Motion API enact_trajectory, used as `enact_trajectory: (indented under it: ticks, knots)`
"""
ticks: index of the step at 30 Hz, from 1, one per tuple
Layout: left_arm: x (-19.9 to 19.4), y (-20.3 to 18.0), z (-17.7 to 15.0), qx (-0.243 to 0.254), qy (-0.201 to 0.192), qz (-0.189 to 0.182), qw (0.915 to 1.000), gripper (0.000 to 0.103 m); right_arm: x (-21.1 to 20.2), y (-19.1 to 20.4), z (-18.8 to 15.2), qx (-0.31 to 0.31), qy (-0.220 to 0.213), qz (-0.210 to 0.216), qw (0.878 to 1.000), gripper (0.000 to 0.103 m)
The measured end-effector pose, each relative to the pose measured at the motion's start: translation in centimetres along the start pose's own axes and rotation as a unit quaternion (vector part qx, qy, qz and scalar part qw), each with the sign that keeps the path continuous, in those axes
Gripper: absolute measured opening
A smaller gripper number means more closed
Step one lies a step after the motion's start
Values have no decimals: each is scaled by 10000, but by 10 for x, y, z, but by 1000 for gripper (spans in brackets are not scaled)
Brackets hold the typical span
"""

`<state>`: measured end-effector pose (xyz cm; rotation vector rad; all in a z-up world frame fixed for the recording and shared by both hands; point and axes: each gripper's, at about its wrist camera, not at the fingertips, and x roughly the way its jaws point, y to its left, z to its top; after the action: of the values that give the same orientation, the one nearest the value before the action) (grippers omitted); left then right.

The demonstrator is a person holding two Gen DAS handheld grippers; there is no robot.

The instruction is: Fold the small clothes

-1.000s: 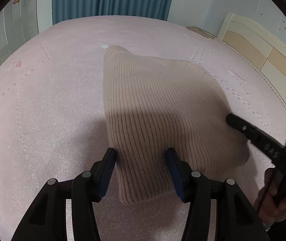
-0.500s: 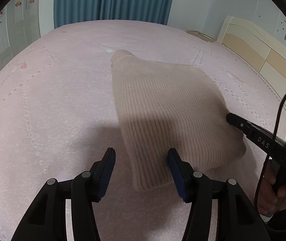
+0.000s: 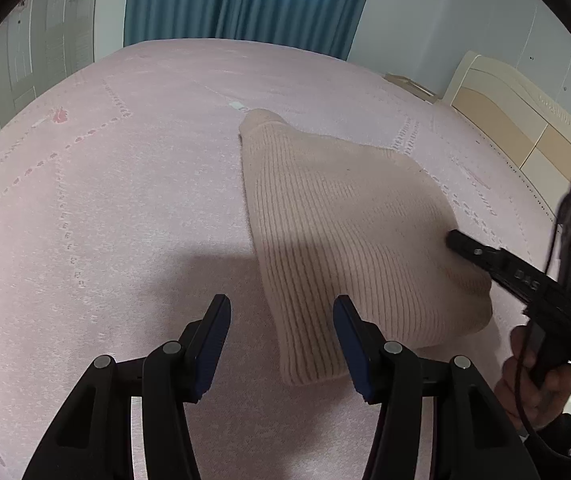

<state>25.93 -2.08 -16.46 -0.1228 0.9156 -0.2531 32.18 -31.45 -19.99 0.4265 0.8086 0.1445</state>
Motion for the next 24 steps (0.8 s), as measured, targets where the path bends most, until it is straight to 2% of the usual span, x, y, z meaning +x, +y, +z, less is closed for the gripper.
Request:
enact_trajectory:
  ticks: [1,2,5,7,10,11,13,16,18,20,24]
  knots:
    - [0,-1,0,9,4,-12,10000,51,2,0,0,64,9,171,9998,15]
    - [1,-1,0,36,4,-4,10000,51,2,2,0,59,-15,202,9998,13]
    - [0,-2,0,128,-17,25,9999,51,-18,5,1,-47,-491,360,9981,12]
    - [0,-2,1,128,-37,11,9999,51,-16,1,2,-10,-373,327,9988,12]
    - [3,-4,2,65,56,60,9999,51,8,4,-7,-264,149,-156,9994,16]
    - [4,-7,1,72,101,136,9998,51,7,6,-9,-337,92,-305,9989,20]
    - [2,-11,-1,121,131,218,9996,51,-4,14,-6,-477,41,-421,9980,28]
    - [-10,-13,-3,172,149,242,9994,51,-20,22,-1,-650,41,-628,9959,28]
    - [-22,-16,-4,215,153,281,9993,51,-31,26,1,-717,103,-822,9940,29]
    - [-35,-21,-6,283,140,301,9991,51,-45,30,3,-659,312,-950,9928,37]
    - [-72,-34,-5,369,-3,391,9986,51,-80,39,3,-669,488,-1145,9900,43]
